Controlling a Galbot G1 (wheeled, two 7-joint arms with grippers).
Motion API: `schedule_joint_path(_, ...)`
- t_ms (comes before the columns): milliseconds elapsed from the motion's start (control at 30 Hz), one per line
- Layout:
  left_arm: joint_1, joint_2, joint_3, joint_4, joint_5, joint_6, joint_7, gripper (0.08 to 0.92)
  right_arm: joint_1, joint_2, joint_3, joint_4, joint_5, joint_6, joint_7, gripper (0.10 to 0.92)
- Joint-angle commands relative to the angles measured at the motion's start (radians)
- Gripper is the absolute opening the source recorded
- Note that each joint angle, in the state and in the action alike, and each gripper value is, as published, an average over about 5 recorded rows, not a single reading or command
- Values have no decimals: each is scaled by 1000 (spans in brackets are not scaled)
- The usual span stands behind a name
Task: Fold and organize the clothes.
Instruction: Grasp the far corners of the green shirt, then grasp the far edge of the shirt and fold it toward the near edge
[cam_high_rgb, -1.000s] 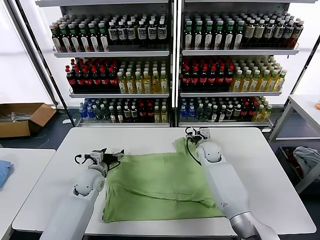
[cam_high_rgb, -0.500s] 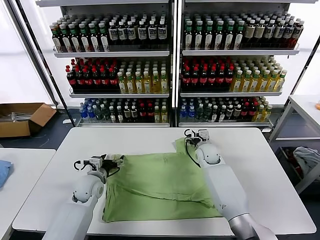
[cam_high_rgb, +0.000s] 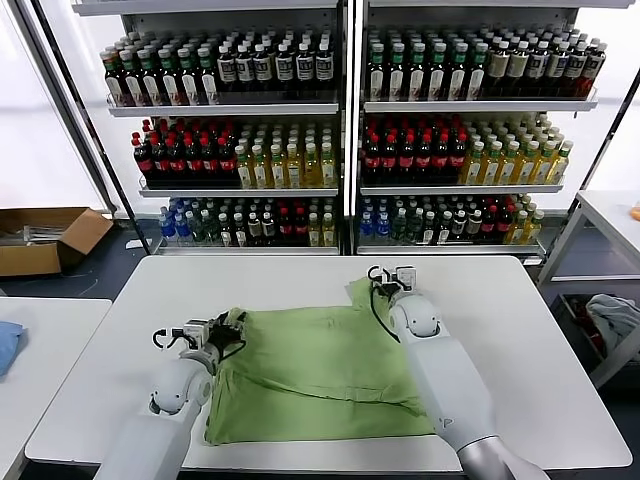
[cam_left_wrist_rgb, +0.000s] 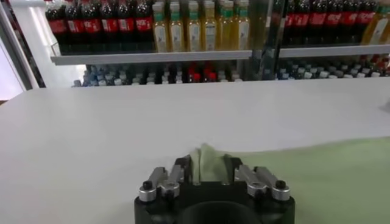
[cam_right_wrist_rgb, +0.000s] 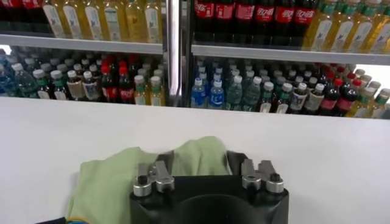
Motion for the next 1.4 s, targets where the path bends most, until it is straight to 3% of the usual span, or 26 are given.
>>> schedule_joint_path(33,10,-9,4,-3,0,-4,5,264,-22,-3,0,21,3,-3,4,447)
schedule_joint_path(233,10,-18,2,-1,12,-46,10,110,-36,-15,6,92,20,-1,10,273)
schedule_joint_path(433,10,-16,-4,-26,40,-128,4,90,-72,-29,10,206,8,18,29,121)
schedule_joint_path(800,79,22,-16,-179,82,-167,8,90,-143,-56,14,471,37,16,75,106)
schedule_joint_path(1133,225,49,-61,-365,88,-145,4,90,-368,-107,51,699,23,3,131,106)
schedule_joint_path(1400,368,20,-91,-436,128,-153,8,90,-613,-131,90,888,22,-3,193,106)
